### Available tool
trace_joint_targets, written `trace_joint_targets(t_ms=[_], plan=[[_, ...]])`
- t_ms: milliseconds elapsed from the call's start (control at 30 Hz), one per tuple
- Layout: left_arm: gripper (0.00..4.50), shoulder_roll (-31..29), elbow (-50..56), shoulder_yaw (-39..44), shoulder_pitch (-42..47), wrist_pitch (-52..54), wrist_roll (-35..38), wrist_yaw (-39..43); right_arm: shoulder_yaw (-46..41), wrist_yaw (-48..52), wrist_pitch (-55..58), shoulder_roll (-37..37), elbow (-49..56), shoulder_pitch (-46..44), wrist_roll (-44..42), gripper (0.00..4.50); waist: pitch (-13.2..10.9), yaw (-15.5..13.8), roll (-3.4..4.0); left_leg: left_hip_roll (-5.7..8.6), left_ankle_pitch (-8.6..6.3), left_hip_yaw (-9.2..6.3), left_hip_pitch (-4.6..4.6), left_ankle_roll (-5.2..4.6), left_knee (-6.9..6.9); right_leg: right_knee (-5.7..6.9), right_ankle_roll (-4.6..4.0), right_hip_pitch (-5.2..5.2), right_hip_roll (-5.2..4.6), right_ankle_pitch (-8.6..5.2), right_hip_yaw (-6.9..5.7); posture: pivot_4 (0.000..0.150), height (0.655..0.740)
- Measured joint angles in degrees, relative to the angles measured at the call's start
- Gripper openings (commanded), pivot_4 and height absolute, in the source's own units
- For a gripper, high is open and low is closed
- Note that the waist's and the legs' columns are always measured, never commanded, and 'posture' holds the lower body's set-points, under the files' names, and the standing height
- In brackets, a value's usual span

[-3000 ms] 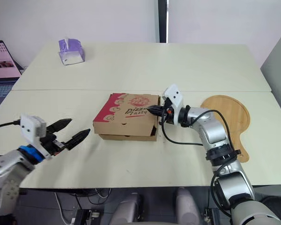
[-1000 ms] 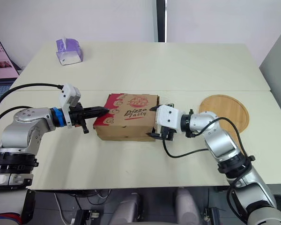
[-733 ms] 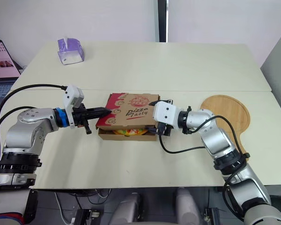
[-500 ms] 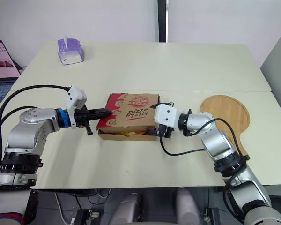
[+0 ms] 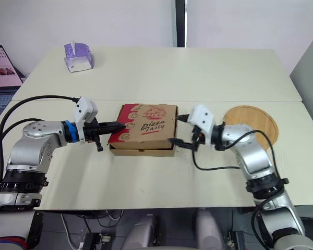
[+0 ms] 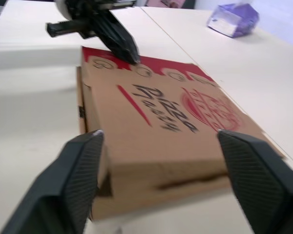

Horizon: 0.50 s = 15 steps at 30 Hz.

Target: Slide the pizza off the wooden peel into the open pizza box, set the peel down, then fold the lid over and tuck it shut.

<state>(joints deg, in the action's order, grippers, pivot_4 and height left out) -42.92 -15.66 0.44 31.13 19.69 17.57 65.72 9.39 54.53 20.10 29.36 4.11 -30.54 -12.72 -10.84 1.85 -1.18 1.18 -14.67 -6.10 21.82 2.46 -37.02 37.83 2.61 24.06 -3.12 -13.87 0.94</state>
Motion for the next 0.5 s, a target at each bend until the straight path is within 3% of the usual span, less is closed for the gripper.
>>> trace_joint_targets(t_ms=[267,500], plan=[[0.00,0.35,-0.77,-0.04,0.31,-0.37,-0.10,0.02,4.81,0.11,-4.78,1.52,-4.01,0.86,6.96,0.02,0.00,0.16,0.00,-0.01,0.00,0.02,-0.01,0.00,-0.01,0.06,0.00,0.01,0.01,0.00,0.01,0.150,0.7400],[0.00,0.44,-0.95,-0.08,0.55,-0.48,-0.24,0.06,7.78,-0.08,-4.34,-2.65,-3.86,0.83,7.41,0.02,0.00,0.12,0.00,0.00,0.00,0.01,-0.01,0.00,-0.02,0.06,0.00,0.01,0.01,0.00,0.01,0.150,0.7400]])
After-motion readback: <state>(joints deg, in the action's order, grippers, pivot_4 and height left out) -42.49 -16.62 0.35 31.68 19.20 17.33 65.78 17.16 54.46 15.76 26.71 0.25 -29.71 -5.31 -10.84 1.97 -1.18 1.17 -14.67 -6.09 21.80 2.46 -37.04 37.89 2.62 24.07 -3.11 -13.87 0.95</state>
